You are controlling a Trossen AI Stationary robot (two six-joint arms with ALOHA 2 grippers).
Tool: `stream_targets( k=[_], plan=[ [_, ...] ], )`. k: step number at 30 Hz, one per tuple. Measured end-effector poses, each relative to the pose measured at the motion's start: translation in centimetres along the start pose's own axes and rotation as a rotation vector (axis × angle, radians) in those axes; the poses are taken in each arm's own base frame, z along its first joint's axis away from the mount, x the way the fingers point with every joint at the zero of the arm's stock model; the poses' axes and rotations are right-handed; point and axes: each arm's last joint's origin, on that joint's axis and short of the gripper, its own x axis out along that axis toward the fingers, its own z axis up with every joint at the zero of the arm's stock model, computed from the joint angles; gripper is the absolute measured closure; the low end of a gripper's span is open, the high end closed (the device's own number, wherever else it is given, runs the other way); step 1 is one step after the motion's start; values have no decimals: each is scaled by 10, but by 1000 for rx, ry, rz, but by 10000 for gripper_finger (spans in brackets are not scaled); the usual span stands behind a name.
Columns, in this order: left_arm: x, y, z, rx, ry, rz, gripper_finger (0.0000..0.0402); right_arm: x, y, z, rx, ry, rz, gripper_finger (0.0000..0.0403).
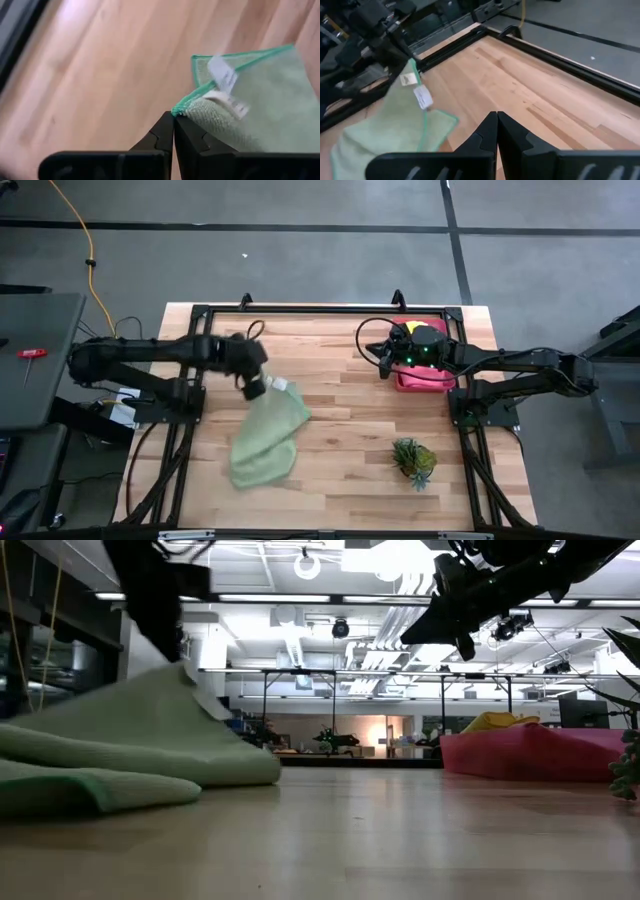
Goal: Fold microfiber towels
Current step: Fold the light green microfiber cloth
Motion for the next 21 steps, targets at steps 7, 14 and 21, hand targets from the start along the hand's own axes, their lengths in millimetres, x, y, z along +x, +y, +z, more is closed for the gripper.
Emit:
stream_targets(
  k=[7, 14, 21],
  plan=[
    [7, 37, 46, 54, -46, 29, 402, 0, 0, 1, 116, -25, -25, 402],
    [-20, 28, 73, 125, -151, -3, 402, 0, 1, 1, 133, -19, -3, 389],
    [-26, 13, 71, 74, -169, -43, 402, 24, 8, 6, 52, 91, 63, 312]
  ],
)
